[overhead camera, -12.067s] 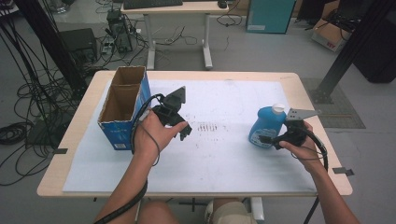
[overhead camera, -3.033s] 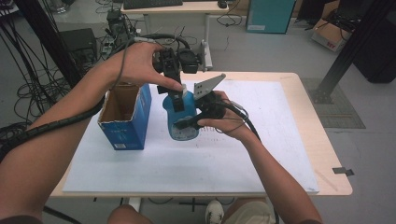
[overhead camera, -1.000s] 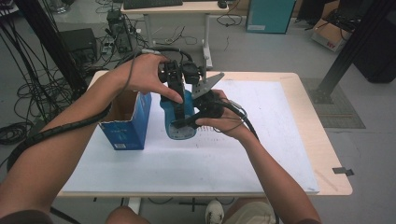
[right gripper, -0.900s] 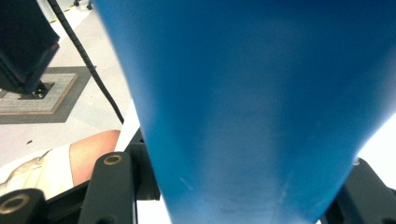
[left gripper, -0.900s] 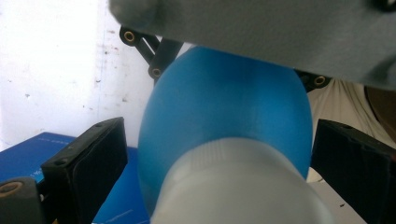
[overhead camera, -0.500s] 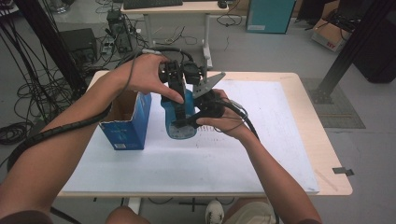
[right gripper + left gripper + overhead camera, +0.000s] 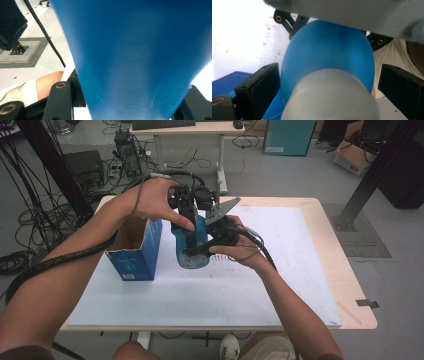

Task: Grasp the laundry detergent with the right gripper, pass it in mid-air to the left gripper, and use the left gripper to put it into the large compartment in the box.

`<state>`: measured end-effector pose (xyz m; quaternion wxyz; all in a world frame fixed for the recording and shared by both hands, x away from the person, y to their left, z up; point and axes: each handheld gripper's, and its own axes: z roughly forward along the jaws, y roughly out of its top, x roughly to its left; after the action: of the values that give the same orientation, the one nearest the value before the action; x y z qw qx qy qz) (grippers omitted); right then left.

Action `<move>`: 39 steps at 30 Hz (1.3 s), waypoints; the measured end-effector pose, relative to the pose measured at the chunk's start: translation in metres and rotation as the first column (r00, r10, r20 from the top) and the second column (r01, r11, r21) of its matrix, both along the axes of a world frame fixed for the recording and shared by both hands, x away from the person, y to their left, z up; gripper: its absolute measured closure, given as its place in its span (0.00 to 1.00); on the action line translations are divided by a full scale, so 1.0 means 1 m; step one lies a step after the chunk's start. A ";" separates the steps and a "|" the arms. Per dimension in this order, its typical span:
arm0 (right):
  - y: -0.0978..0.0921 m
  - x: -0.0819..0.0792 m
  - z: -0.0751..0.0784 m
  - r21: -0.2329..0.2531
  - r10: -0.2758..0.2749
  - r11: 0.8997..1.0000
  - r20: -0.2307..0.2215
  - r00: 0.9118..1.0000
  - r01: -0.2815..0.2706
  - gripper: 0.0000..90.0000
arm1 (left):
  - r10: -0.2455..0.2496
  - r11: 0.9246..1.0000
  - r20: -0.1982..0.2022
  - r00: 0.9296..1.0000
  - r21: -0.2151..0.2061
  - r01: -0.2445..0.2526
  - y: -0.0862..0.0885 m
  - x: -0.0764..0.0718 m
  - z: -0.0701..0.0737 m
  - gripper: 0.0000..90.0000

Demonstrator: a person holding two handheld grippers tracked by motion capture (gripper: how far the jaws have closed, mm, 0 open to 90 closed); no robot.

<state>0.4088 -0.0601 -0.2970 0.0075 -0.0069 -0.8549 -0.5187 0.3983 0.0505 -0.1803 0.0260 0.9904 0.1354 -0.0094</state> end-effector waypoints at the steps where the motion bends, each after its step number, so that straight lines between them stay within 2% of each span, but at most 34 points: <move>1: 0.000 0.000 0.000 0.000 0.004 1.000 0.001 1.000 -0.004 0.49 | 0.001 1.000 0.000 1.000 0.002 -0.001 0.000 0.000 0.000 0.05; 2: 0.000 0.000 0.000 0.000 0.004 1.000 0.000 1.000 -0.004 0.49 | 0.000 1.000 -0.007 1.000 0.006 0.000 0.000 0.000 0.000 0.05; 6: -0.001 -0.001 0.001 -0.001 0.002 1.000 0.001 1.000 -0.002 0.49 | -0.001 1.000 0.009 1.000 0.004 0.001 -0.001 -0.001 0.001 0.05; 9: -0.001 -0.001 0.001 0.002 -0.005 1.000 0.001 1.000 0.005 0.49 | -0.004 1.000 -0.005 1.000 0.003 0.004 -0.002 0.000 0.002 0.05; 27: -0.003 -0.001 0.003 -0.001 -0.011 1.000 0.016 1.000 0.011 0.48 | -0.006 1.000 0.017 1.000 0.011 0.006 -0.004 0.000 0.001 0.06; 29: -0.003 0.000 0.002 0.012 -0.003 1.000 0.023 1.000 0.003 0.48 | -0.006 1.000 0.023 1.000 0.009 0.006 -0.004 0.000 0.002 0.07; 32: -0.002 -0.001 0.002 0.013 -0.005 1.000 0.012 1.000 0.004 0.48 | -0.008 1.000 0.034 0.999 0.006 0.007 -0.003 -0.001 0.003 0.07; 39: -0.002 -0.001 0.002 0.011 -0.006 1.000 0.014 1.000 0.006 0.48 | -0.009 1.000 0.029 1.000 0.009 0.009 -0.004 -0.001 0.003 0.08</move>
<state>0.4080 -0.0622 -0.2949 -0.0002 -0.0056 -0.8519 -0.5236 0.3976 0.0463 -0.1770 0.0235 0.9911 0.1306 0.0055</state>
